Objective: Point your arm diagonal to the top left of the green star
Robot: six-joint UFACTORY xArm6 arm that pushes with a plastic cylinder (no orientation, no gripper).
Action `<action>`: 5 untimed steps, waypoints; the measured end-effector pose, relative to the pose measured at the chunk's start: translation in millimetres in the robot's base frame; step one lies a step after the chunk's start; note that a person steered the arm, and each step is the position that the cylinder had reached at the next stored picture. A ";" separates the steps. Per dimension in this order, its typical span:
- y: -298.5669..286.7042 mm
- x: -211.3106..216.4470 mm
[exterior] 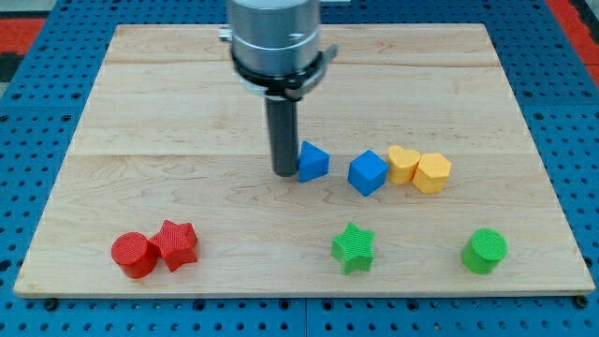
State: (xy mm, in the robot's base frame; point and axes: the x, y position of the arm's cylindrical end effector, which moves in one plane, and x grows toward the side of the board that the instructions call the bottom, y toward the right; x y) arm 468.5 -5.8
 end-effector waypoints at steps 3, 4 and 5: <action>61.5 -7.4; 28.3 -6.0; 11.5 -6.0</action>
State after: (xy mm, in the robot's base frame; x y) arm 462.5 5.7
